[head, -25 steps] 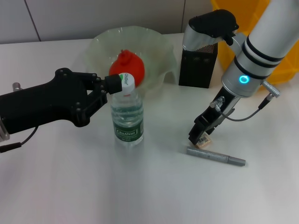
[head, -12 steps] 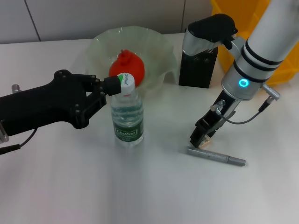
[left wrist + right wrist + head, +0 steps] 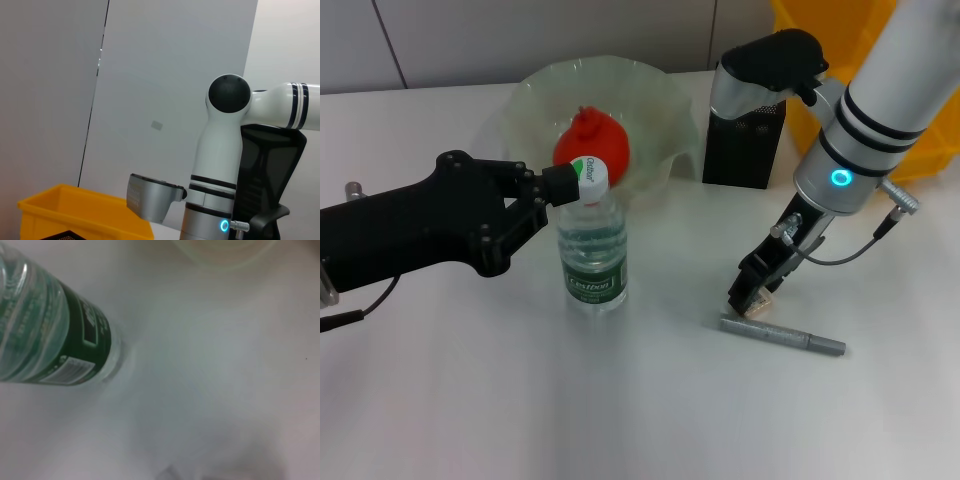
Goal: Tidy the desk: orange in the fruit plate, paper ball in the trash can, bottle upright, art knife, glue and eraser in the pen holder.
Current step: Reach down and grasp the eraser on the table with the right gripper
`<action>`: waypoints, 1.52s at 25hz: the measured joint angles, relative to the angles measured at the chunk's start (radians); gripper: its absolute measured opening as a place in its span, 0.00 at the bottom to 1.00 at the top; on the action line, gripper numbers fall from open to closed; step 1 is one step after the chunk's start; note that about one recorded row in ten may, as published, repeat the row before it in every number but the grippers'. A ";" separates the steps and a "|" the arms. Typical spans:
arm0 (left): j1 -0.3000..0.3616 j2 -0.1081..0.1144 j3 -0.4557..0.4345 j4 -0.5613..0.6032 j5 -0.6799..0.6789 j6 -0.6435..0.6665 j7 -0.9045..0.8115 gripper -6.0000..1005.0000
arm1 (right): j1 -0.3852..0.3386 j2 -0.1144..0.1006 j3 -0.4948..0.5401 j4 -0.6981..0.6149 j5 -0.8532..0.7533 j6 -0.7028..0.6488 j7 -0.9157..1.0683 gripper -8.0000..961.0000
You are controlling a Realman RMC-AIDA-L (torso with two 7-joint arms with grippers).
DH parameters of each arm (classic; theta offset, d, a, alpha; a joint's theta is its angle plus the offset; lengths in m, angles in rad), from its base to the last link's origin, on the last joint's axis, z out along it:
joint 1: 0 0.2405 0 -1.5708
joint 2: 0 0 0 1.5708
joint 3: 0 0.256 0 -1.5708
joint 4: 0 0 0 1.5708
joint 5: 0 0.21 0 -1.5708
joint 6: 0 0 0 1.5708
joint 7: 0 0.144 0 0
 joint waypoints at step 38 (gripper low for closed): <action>0.000 -0.002 -0.002 -0.013 0.000 0.000 0.001 0.01 | 0.010 0.002 -0.052 0.017 0.008 -0.018 -0.004 0.55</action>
